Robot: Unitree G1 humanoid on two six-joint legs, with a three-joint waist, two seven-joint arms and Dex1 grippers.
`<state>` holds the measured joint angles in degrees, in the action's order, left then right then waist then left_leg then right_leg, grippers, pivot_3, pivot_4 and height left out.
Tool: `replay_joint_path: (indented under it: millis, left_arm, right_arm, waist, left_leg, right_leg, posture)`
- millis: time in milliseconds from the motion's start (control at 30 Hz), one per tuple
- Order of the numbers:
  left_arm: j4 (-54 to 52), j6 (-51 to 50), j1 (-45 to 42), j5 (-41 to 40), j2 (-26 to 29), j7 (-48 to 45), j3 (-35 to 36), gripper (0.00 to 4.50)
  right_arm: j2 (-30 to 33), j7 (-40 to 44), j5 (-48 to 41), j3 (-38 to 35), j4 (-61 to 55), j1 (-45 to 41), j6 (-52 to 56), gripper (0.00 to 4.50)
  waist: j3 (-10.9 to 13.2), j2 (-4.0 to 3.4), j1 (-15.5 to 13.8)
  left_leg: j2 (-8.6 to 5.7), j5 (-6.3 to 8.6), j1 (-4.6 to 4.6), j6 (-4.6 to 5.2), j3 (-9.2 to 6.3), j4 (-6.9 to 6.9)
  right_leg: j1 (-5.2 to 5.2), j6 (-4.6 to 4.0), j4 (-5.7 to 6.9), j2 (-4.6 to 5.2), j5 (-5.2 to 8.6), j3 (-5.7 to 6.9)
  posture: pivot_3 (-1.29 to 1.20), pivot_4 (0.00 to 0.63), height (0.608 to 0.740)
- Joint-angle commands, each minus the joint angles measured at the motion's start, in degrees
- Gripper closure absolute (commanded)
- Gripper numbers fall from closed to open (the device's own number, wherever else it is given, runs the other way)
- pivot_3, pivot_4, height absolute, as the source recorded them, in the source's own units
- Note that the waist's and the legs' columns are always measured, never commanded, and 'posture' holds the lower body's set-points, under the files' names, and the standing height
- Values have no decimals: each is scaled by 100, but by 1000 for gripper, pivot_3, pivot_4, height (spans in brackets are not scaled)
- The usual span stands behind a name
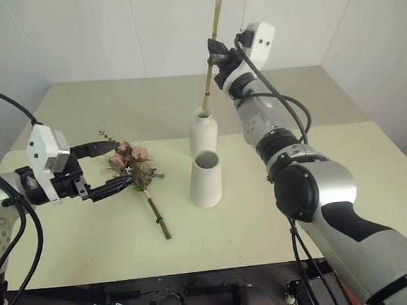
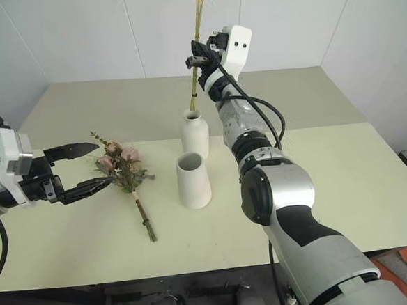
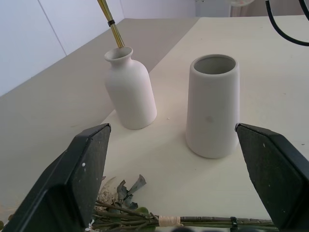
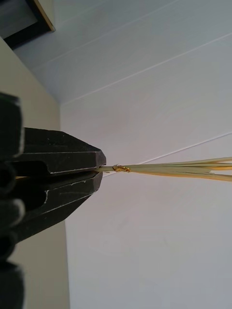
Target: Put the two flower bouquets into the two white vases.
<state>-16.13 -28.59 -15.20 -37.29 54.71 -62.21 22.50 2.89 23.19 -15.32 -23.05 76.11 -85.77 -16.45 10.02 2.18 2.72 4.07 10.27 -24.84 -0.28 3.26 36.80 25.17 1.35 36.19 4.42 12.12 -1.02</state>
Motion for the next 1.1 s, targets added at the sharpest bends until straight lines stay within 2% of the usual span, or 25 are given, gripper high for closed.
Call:
replay_joint_path:
  millis: [33,433,600,633,767,833,967,1033,1100]
  left_arm:
    - [-134,84,-89,-78,18,14,37,0]
    - [-288,-46,114,-189,148,28,271,0]
    - [-305,-47,133,-197,146,62,282,0]
    - [-303,-39,133,-192,141,67,275,0]
    - [-257,5,81,-169,116,72,220,0]
    - [-221,27,48,-150,109,69,185,0]
    - [-91,92,-110,-97,81,46,32,0]
    - [-33,113,-197,-70,63,48,-41,0]
    - [-1,120,-248,-51,56,60,-87,0]
  right_arm:
    - [-34,-65,74,27,-80,14,-148,4466]
    - [-143,-127,225,6,-70,70,-214,4466]
    - [-178,206,190,6,-113,129,-283,4466]
    - [-187,371,115,-44,-132,140,-282,3958]
    - [-265,698,89,7,-270,247,-521,2748]
    - [-314,797,88,42,-339,318,-630,1969]
    - [-324,618,339,314,-554,657,-827,531]
    - [-230,422,456,433,-661,828,-850,26]
    - [-80,365,531,542,-814,1031,-814,26]
  waist:
    - [0,0,-1]
    - [0,0,2]
    - [0,0,2]
    - [0,0,3]
    - [0,0,2]
    - [0,0,2]
    - [0,0,0]
    - [0,0,-7]
    - [0,0,-23]
  left_leg:
    - [0,0,0,0,0,0]
    - [0,0,0,0,0,0]
    - [0,0,0,0,0,0]
    - [0,0,0,0,0,0]
    - [0,0,0,0,0,0]
    - [0,0,0,0,0,0]
    - [0,0,0,0,-1,0]
    - [0,0,0,-1,-1,0]
    - [0,-1,0,-2,0,0]
  right_leg:
    - [0,0,0,0,0,0]
    - [0,0,0,0,0,0]
    - [0,0,0,0,0,0]
    - [0,0,0,0,0,0]
    - [0,0,0,0,0,0]
    - [0,0,1,0,0,0]
    - [0,0,0,0,0,2]
    - [-1,0,0,0,0,2]
    - [-2,0,0,1,0,2]
  posture:
    - [0,150,740]
    - [0,150,740]
    - [0,150,740]
    - [0,150,740]
    - [0,150,740]
    - [0,150,740]
    - [0,150,740]
    - [0,150,740]
    - [0,150,740]
